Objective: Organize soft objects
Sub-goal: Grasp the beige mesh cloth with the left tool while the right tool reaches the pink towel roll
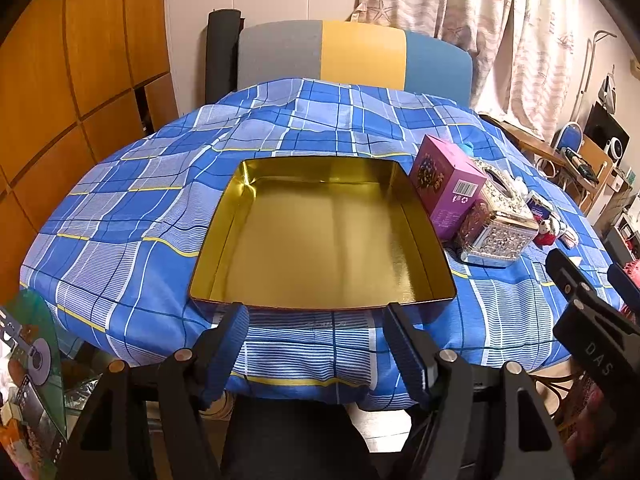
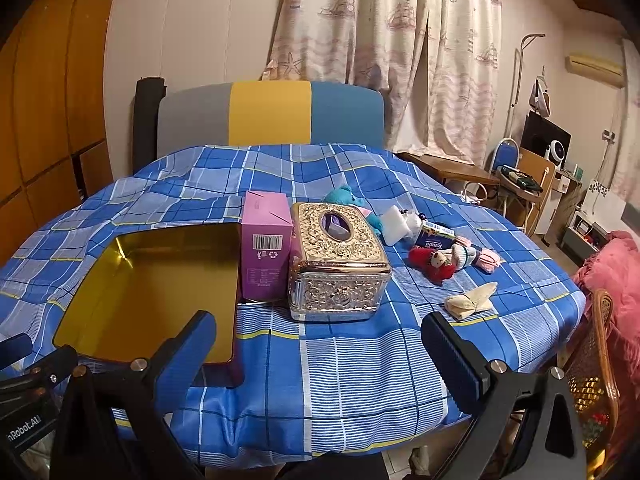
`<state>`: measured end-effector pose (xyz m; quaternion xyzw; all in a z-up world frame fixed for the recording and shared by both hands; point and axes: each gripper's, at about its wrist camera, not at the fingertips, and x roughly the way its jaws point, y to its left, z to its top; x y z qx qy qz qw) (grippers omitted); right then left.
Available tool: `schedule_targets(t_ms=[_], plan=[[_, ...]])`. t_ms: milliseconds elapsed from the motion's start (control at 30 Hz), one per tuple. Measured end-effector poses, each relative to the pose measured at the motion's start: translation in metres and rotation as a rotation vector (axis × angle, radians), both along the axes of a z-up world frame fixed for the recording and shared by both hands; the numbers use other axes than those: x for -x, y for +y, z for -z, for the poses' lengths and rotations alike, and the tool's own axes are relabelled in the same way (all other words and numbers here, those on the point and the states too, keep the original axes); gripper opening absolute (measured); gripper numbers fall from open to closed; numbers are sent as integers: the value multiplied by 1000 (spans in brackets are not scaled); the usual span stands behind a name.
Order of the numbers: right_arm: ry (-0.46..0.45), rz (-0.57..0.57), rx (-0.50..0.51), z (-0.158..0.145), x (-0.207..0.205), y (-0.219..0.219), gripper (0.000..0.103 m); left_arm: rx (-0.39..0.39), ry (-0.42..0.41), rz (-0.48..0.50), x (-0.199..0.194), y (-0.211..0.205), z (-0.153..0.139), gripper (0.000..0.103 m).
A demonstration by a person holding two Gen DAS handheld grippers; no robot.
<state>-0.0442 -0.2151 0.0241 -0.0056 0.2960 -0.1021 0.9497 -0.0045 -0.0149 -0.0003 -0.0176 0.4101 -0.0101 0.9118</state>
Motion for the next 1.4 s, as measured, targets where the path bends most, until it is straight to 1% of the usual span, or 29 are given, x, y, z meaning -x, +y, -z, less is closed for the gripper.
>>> schedule_targets(t_ms=[233,400,533,667,733,767,800,833,900,967,1033,1100,1167,1233,1300,1400], plan=[[-1,8,-4,-2,-2,-3,103,-1,6,-2,-2,0,2,71],[-2,34,-10,-5,-7,-16,103,-8,21,-12,-6,0,5,71],[-7,64,-43,-8,-14,-45,103,0,56,-3,-13,-2,10,71],[-20,111,-27,-11,-18,-79,103,15,74,34,-20,-9,12,71],[-22,131,-35,-10,-19,-99,103,33,80,78,-22,-15,15,71],[-20,144,-44,-9,-20,-111,103,71,84,127,-24,-19,16,71],[-18,157,-47,-8,-20,-121,103,98,85,151,-24,-21,17,71],[-15,178,-42,-6,-20,-134,103,146,88,194,-25,-24,19,71],[1,219,-26,0,-21,-158,103,184,104,243,-27,-30,22,71],[41,262,-25,12,-22,-189,103,158,122,280,-32,-45,24,71],[91,306,-23,25,-24,-211,103,106,143,306,-35,-62,26,71],[136,333,-32,39,-26,-232,103,98,153,354,-37,-77,28,71],[167,359,-58,53,-27,-253,103,88,148,385,-37,-91,29,71],[178,357,-113,63,-30,-271,103,65,146,422,-36,-106,31,71],[180,353,-162,70,-34,-289,102,77,154,463,-38,-119,31,71],[175,363,-174,71,-38,-301,102,146,161,524,-45,-139,29,71]])
